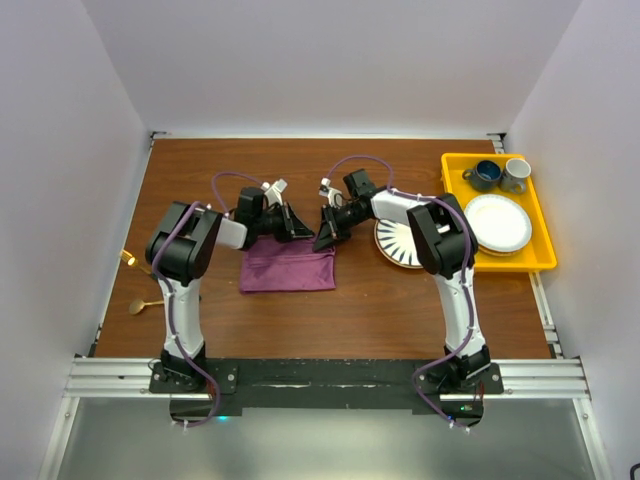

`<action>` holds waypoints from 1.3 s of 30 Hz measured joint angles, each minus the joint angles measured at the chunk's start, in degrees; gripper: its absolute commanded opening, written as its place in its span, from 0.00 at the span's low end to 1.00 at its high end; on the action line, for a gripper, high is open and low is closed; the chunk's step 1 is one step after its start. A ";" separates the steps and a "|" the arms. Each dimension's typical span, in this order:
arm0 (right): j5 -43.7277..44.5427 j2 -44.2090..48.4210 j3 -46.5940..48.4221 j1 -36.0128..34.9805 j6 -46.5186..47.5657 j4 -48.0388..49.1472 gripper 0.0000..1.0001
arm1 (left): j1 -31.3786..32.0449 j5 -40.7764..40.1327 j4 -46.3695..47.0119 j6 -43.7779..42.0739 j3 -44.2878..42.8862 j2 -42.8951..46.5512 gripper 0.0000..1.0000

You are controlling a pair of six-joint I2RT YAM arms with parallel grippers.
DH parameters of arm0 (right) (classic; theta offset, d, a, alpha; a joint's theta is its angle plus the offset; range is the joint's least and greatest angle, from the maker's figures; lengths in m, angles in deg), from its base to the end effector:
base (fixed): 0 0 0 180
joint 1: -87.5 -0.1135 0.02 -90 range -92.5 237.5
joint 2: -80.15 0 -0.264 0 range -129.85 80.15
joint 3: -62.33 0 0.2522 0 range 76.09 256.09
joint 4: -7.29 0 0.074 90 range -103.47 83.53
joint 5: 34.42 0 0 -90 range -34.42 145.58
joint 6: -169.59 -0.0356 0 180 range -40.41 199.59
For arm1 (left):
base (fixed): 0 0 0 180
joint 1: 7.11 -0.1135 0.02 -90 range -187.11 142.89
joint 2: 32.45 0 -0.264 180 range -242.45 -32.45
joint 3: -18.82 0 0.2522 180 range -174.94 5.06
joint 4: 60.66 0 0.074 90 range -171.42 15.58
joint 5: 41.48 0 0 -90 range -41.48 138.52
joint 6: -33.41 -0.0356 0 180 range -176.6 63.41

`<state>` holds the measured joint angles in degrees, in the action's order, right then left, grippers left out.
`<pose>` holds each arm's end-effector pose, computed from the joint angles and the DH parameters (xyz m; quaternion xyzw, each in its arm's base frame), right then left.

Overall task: Fold the napkin into a case and place the utensils inside
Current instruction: Smooth out the 2/3-rectangle-folded napkin at the center of the board.

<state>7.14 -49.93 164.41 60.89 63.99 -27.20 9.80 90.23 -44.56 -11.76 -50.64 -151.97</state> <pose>0.3973 0.2288 0.1105 -0.1821 0.8724 0.4498 0.0588 0.3714 -0.1377 0.0937 -0.0367 0.8409 -0.4950 0.2156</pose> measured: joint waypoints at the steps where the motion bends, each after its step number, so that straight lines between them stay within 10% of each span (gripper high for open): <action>1: 0.15 0.13 -0.07 0.00 0.00 0.07 0.01 | 0.07 -0.15 -0.42 -0.48 -0.20 0.02 0.00; 10: 0.83 2.36 0.02 0.00 -2.97 0.59 0.27 | 0.15 -0.28 -3.10 -3.85 -1.31 0.17 0.00; 28: -2.51 2.51 -6.45 1.81 -9.44 5.44 0.20 | 0.44 -0.92 -4.22 -6.49 -1.44 0.76 0.00; 32: -3.93 1.79 -6.69 2.69 -9.55 5.75 0.17 | -0.28 1.36 -2.58 -6.32 -0.74 0.76 0.27; 39: -5.35 0.98 -6.56 3.34 -9.94 5.99 0.15 | -7.32 12.13 -0.02 -4.70 6.62 6.67 0.36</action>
<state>1.78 -48.94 157.85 64.23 54.05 -21.21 2.48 102.36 -44.58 -16.45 -44.02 -145.31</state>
